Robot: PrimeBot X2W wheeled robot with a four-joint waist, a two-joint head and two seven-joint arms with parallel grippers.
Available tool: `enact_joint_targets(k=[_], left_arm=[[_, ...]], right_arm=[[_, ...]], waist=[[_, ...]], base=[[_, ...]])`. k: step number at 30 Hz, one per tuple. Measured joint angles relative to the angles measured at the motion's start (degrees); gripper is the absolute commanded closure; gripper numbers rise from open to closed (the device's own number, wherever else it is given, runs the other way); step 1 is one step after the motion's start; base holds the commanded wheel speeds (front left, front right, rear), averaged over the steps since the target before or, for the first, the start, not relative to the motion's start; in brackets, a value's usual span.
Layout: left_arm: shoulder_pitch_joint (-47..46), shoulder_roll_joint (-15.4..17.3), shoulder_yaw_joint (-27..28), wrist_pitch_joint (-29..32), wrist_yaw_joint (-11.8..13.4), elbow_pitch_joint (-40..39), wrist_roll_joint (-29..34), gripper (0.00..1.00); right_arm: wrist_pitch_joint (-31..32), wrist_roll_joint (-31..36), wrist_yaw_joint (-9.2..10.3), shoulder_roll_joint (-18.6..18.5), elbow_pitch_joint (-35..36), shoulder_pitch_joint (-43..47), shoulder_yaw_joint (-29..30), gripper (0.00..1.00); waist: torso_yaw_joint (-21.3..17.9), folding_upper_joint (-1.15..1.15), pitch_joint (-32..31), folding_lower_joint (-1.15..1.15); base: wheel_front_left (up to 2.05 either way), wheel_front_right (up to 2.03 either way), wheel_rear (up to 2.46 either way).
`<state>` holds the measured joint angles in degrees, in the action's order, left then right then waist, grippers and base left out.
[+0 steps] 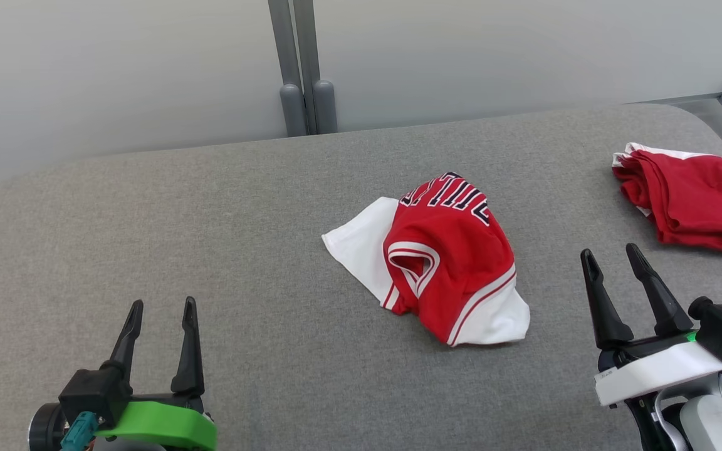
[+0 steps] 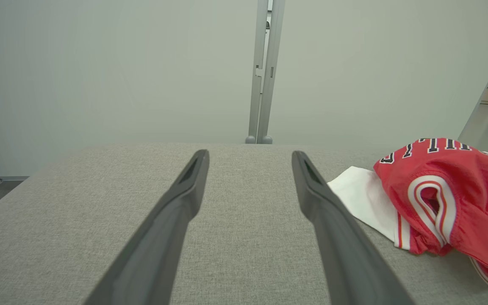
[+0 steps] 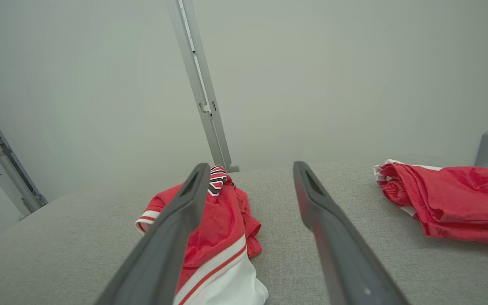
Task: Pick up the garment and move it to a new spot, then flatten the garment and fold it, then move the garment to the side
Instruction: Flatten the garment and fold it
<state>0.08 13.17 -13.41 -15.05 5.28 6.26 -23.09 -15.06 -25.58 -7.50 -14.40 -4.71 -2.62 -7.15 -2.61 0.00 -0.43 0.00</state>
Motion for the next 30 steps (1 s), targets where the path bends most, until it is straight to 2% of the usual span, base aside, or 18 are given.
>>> enact_joint_targets(k=[8, 12, 21, 30], left_arm=[[-0.2, -0.8, 0.3, 1.0, 0.2, 1.5, -0.2, 0.0], [-2.6, -2.6, -1.5, 6.6, -0.3, 3.3, -2.4, 0.0], [-15.2, -4.9, -6.7, 20.7, -3.1, 9.0, -4.1, 0.0], [-23.4, -7.5, -6.1, 28.6, -4.8, 21.0, -9.6, 0.0]], right_arm=[[0.0, -0.1, 0.0, -0.3, -0.3, -0.4, -0.4, 0.0], [0.0, -0.4, 0.0, -0.5, -0.1, -1.3, -0.4, 0.0], [0.0, -0.5, 0.0, -0.9, 0.5, -5.6, -1.9, 0.0], [0.0, -1.4, 0.0, 0.2, 0.3, -9.5, -3.2, 0.0]], waist=[[-0.4, 0.0, 0.1, 0.0], [-0.7, 0.0, 0.9, 0.0], [-3.0, 0.0, 4.9, 0.0], [-7.7, 0.0, 9.4, 0.0]], base=[[0.0, 0.0, 0.0], [0.0, 0.0, 0.0], [0.0, 0.0, 0.0], [0.0, 0.0, 0.0]])
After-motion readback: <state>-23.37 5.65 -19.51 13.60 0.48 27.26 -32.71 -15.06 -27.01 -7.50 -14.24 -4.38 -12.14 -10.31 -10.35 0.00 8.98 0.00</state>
